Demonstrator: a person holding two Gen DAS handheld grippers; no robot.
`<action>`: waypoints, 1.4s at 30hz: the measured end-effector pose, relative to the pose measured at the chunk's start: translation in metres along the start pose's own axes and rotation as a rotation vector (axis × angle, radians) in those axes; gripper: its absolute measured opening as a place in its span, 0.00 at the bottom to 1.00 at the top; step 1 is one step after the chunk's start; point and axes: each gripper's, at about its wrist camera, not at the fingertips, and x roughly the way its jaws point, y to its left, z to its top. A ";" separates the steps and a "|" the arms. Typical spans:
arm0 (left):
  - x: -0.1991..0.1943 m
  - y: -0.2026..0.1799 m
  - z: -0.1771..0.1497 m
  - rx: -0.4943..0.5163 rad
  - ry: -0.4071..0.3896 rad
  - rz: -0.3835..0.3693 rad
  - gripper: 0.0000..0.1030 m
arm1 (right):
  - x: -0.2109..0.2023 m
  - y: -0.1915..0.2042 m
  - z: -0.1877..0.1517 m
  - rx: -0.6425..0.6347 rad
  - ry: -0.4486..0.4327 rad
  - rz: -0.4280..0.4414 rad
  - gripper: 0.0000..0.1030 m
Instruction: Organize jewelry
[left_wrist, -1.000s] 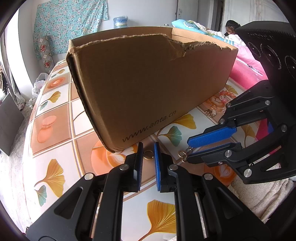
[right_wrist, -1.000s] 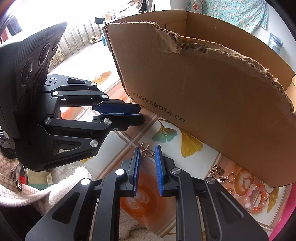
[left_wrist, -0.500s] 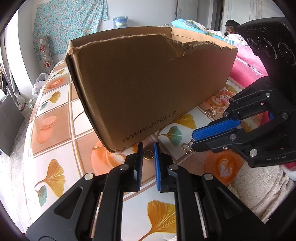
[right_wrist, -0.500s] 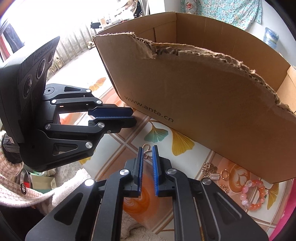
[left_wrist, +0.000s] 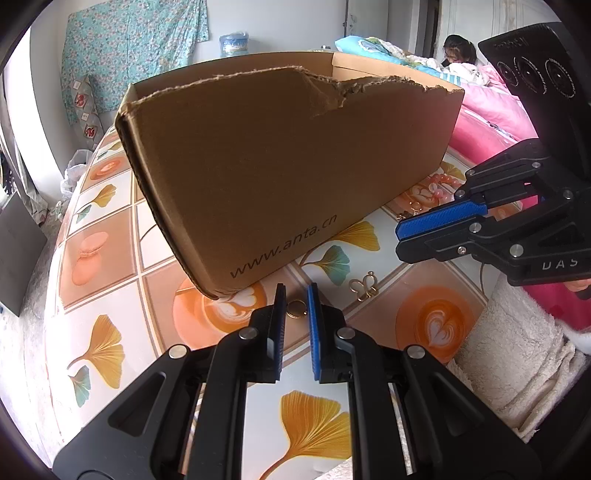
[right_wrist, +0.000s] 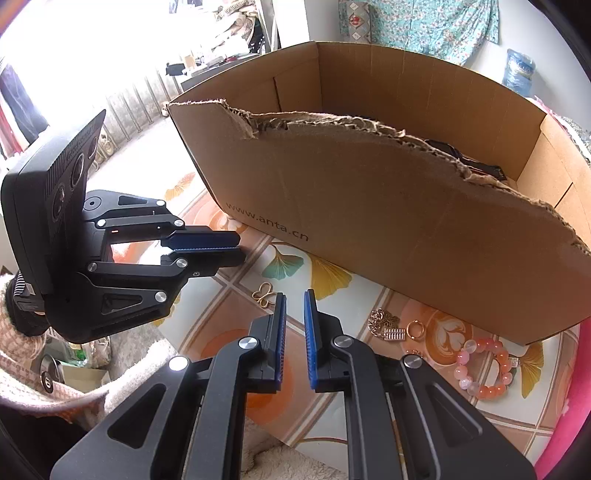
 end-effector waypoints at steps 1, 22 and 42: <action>-0.001 0.000 0.000 -0.004 0.000 0.000 0.10 | -0.001 0.000 -0.002 -0.002 -0.004 0.003 0.11; -0.027 0.015 -0.026 -0.162 -0.014 0.013 0.10 | 0.040 0.041 0.009 -0.144 0.107 -0.032 0.29; -0.037 0.017 -0.025 -0.165 -0.041 0.013 0.10 | 0.058 0.054 0.011 -0.094 0.151 -0.030 0.16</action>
